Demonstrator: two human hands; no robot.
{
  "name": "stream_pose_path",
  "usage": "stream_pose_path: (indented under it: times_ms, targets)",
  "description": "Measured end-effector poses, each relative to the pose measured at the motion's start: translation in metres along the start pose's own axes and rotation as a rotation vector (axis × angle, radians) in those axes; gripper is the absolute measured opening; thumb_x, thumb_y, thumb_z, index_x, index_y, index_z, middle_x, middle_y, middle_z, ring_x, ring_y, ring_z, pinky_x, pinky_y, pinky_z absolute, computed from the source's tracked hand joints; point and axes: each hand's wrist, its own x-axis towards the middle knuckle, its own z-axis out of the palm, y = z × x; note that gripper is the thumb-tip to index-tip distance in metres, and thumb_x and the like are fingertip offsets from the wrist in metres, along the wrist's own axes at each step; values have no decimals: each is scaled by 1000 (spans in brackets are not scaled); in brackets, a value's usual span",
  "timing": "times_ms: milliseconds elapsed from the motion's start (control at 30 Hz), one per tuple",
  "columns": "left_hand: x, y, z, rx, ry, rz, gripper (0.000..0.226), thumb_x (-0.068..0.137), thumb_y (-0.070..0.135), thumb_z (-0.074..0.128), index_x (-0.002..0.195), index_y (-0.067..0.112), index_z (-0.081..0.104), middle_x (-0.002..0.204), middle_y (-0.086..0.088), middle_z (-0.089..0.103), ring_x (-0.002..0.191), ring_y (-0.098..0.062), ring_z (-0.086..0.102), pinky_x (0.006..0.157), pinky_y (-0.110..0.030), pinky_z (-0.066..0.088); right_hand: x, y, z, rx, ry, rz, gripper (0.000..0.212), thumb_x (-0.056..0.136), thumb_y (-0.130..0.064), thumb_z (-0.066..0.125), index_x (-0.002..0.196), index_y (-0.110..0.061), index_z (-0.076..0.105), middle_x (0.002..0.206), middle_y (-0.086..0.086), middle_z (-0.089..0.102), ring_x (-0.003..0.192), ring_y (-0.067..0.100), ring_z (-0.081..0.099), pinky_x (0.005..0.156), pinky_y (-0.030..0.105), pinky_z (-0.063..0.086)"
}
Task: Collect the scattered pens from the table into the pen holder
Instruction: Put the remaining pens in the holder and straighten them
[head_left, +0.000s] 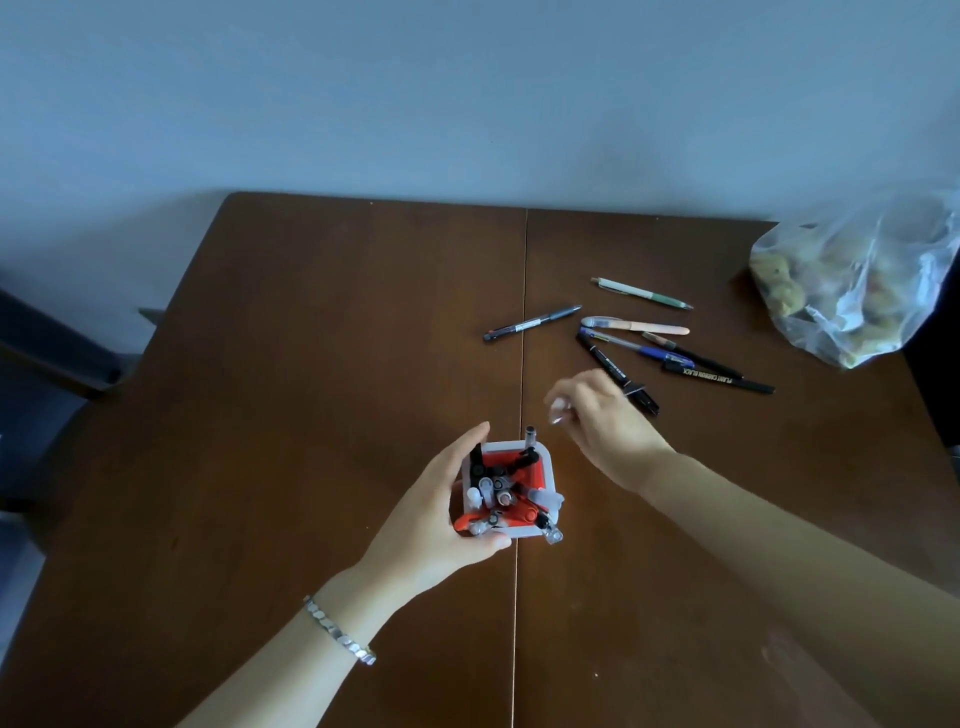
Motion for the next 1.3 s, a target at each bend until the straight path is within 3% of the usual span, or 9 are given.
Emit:
stream_pose_path:
  times_ms: [133, 267, 400, 600, 767, 867, 1000, 1133, 1300]
  targets:
    - [0, -4, 2, 9, 19, -2, 90, 71, 26, 78, 130, 54, 16, 129, 41, 25, 127, 4, 38, 96, -4, 35, -18, -41, -35, 545, 525, 233, 24, 96, -9, 33, 84, -30, 37, 73, -9, 59, 78, 11, 62, 83, 22, 48]
    - [0, -6, 1, 35, 36, 7, 91, 69, 24, 80, 128, 55, 17, 128, 42, 24, 124, 5, 39, 96, -4, 36, -30, -84, -65, 1013, 651, 114, 17, 93, -11, 28, 95, -26, 36, 72, -2, 48, 57, 12, 54, 72, 32, 56]
    - [0, -5, 2, 34, 41, -24, 88, 68, 25, 80, 133, 46, 25, 130, 32, 33, 124, -1, 44, 101, -16, 40, -20, -101, -39, 900, 655, 23, 37, 91, -2, 28, 111, -32, 34, 77, -1, 47, 56, 8, 44, 61, 23, 46]
    - [-3, 3, 3, -33, 67, -27, 77, 69, 21, 79, 129, 38, 33, 122, 27, 44, 112, 6, 49, 87, 4, 36, -26, -103, 13, 670, 465, 233, 36, 93, 2, 37, 88, -34, 41, 79, -5, 50, 72, 5, 51, 73, 13, 45]
    - [-3, 2, 4, -89, 54, -44, 81, 68, 26, 79, 135, 31, 34, 130, 16, 49, 120, -3, 49, 102, -22, 43, -43, -93, 22, 627, 382, 347, 29, 95, -9, 37, 84, -36, 41, 94, -5, 53, 96, 9, 54, 79, 5, 42]
    - [-4, 3, 4, -68, 55, -40, 80, 68, 24, 78, 135, 30, 34, 130, 14, 50, 120, -4, 50, 104, -28, 44, -49, -94, 23, 505, 330, 309, 19, 92, -36, 29, 90, -25, 45, 96, -14, 46, 97, -7, 47, 78, 2, 37]
    - [-5, 0, 4, -55, 47, -42, 83, 70, 23, 78, 138, 29, 31, 137, 10, 44, 126, -9, 46, 106, -32, 42, -53, -83, 23, 457, 370, 371, 26, 96, -26, 32, 109, -21, 54, 101, -19, 49, 98, -8, 49, 79, -2, 34]
    - [-4, 2, 4, -18, 63, -47, 84, 71, 21, 78, 139, 28, 28, 138, 12, 40, 126, -3, 40, 102, -17, 34, -61, -78, 20, 442, 318, 390, 48, 96, -11, 40, 139, -28, 27, 119, -14, 53, 108, 2, 55, 90, 13, 43]
    - [-4, 3, 4, 0, 62, -58, 86, 70, 19, 78, 139, 29, 27, 136, 12, 41, 125, -3, 41, 98, -9, 35, -60, -80, 26, 244, 101, 306, 41, 98, -23, 35, 139, -19, 37, 148, -7, 34, 137, 7, 30, 113, 33, 32]
